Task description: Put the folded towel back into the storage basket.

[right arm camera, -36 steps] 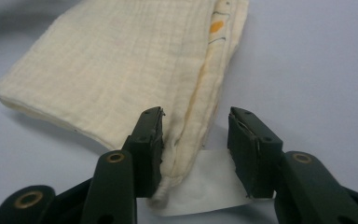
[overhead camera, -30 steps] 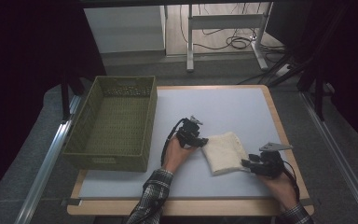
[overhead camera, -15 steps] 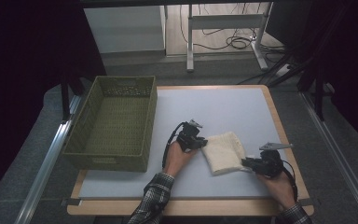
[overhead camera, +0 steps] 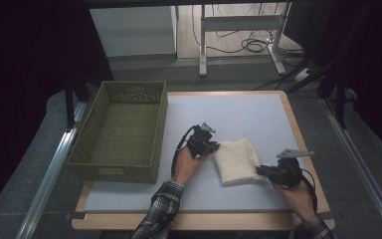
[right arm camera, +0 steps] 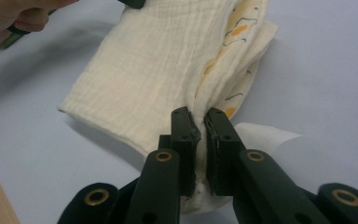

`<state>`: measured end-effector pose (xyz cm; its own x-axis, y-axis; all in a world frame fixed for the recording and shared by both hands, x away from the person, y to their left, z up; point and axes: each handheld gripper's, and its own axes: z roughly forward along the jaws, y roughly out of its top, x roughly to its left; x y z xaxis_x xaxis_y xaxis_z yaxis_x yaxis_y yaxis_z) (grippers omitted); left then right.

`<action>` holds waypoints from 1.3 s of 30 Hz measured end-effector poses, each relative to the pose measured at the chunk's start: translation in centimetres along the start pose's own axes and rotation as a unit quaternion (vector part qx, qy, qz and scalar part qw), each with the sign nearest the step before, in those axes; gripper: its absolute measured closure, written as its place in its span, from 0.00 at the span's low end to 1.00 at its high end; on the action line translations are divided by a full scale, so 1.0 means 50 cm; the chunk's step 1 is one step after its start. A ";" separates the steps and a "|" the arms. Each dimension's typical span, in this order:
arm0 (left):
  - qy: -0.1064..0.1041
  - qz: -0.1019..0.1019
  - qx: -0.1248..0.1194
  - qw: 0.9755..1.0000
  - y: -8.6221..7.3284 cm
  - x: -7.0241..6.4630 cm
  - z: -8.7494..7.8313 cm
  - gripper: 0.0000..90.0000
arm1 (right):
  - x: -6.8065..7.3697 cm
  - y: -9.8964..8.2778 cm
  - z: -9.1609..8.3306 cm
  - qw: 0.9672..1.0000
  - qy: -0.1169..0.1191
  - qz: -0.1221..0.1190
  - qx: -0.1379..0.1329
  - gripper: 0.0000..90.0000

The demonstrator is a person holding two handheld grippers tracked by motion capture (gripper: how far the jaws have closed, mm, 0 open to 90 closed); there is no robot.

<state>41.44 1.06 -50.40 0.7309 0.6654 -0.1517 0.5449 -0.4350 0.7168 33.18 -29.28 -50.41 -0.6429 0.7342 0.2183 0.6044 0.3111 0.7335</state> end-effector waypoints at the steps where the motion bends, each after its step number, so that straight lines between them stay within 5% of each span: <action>1: 0.002 0.001 0.000 1.000 0.001 0.001 -0.005 0.94 | 0.002 0.003 0.000 1.000 0.000 -0.002 -0.002 0.92; 20: 0.060 0.028 -0.002 0.998 0.039 0.012 -0.115 0.93 | 0.062 0.073 0.011 0.999 0.035 -0.031 -0.025 0.92; 29: 0.099 0.047 -0.005 0.994 0.064 0.030 -0.180 0.93 | 0.099 0.127 0.028 0.997 0.043 -0.053 -0.039 0.92; 39: 0.136 0.046 -0.008 0.990 0.065 0.082 -0.248 0.93 | 0.140 0.195 0.068 0.995 0.059 -0.060 -0.050 0.92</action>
<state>41.08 9.91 -40.26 0.6388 0.7626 0.1017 0.4723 -0.4930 0.7307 36.17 -19.04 -43.90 -0.7614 0.6182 0.1953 0.4746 0.3264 0.8175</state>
